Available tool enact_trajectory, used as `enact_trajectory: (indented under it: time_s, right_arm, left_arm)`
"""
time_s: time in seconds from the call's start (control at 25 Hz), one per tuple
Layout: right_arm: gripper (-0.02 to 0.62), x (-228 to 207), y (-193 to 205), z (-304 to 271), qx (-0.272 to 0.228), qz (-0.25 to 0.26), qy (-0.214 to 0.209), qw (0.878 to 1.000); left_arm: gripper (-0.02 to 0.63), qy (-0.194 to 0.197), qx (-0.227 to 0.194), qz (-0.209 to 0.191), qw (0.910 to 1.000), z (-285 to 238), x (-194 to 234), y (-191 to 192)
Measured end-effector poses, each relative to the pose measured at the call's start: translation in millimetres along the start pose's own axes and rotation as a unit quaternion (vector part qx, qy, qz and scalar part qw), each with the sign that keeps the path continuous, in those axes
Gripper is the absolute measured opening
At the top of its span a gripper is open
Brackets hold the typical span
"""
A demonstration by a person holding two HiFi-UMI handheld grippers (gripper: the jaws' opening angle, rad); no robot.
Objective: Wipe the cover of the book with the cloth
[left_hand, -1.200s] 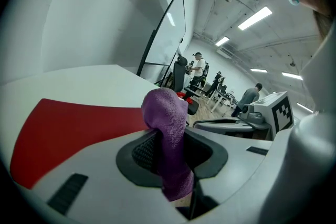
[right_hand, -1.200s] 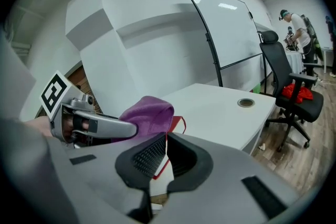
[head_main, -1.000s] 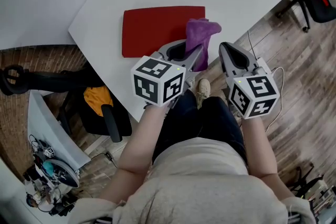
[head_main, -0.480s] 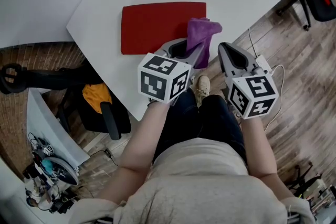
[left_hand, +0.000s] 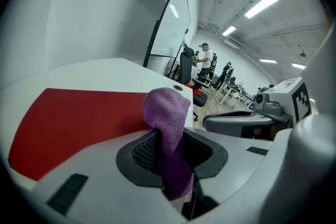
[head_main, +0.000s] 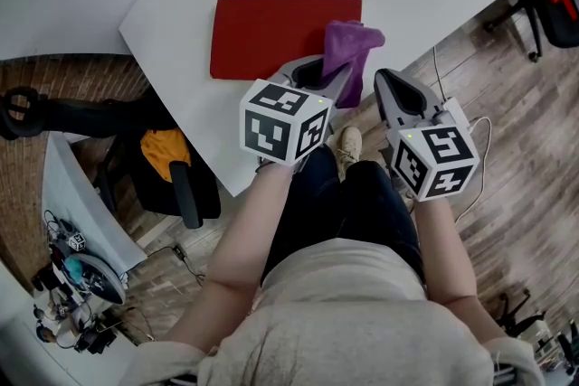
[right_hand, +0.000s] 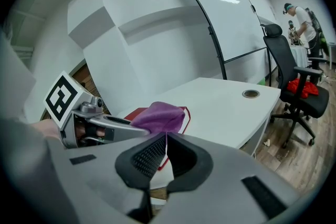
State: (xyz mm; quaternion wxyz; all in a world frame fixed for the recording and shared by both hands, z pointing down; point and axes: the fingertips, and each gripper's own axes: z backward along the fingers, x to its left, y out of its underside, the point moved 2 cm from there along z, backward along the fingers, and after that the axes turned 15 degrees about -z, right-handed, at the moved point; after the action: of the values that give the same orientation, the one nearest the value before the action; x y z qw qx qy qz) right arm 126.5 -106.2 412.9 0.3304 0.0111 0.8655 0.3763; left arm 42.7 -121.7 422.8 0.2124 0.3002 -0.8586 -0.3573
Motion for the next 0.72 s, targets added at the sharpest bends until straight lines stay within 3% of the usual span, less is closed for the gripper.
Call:
enact_trajectory:
  time_s: [0.28, 0.72]
  right_arm:
    - [0.023, 0.2, -0.5, 1.0, 0.002, -0.002, -0.001, 1.000]
    - [0.023, 12.4, 4.7, -9.8, -0.007, -0.012, 0.015, 1.000]
  left_arm:
    - [0.110, -0.005, 0.001, 0.006, 1.0000, 3.0, 2.1, 0.7]
    - [0.110, 0.022, -0.007, -0.006, 0.9997, 5.2, 3.7, 2.8]
